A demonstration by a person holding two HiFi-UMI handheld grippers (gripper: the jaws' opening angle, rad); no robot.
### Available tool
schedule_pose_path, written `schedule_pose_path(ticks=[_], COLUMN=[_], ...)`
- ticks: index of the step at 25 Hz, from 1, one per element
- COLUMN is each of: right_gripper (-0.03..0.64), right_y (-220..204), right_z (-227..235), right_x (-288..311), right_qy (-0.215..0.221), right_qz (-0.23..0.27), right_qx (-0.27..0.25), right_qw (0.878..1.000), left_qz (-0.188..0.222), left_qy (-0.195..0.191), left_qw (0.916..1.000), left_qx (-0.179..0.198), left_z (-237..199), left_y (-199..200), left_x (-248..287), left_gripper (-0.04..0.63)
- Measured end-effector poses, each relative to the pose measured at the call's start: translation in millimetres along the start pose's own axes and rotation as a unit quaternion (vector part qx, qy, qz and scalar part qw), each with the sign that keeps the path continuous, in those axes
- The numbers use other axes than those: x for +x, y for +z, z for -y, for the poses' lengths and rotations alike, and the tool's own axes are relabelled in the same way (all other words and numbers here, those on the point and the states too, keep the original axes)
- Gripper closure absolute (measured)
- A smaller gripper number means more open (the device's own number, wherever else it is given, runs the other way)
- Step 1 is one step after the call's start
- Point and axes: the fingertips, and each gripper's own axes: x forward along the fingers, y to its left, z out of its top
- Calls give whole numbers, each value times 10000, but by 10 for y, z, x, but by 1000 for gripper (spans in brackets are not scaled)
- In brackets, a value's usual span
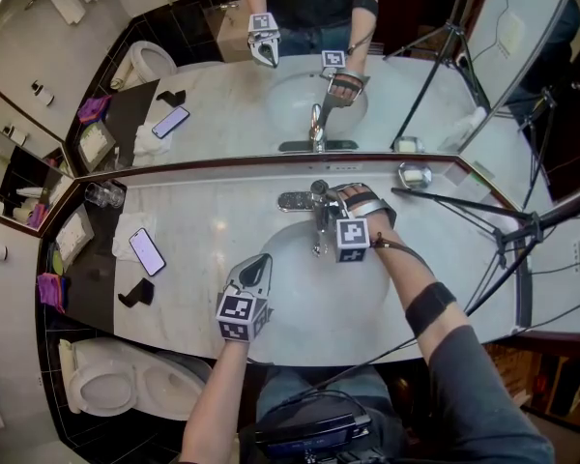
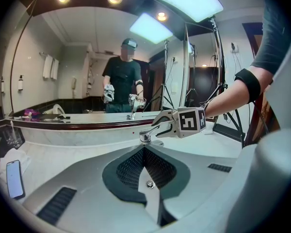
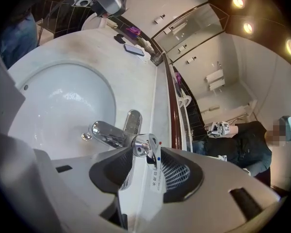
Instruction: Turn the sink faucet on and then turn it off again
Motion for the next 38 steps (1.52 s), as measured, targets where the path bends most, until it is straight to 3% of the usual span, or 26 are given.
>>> schedule_pose_path(ticks=[8,38], right_gripper=[433,448], right_y=[-39,-128], right_z=[-35,-390], right_x=[67,48], right_qy=[-265,-496], right_qz=[-78,-103], right_qx=[-250,-66], right_qw=[9993,9987], left_qz=[-91,-101], left_qy=[-5,18], left_qw=[9999,9998], left_qx=[-73,-198], left_z=[-13,-21], left_y=[-103,-180], left_x=[43,85], left_gripper=[608,609])
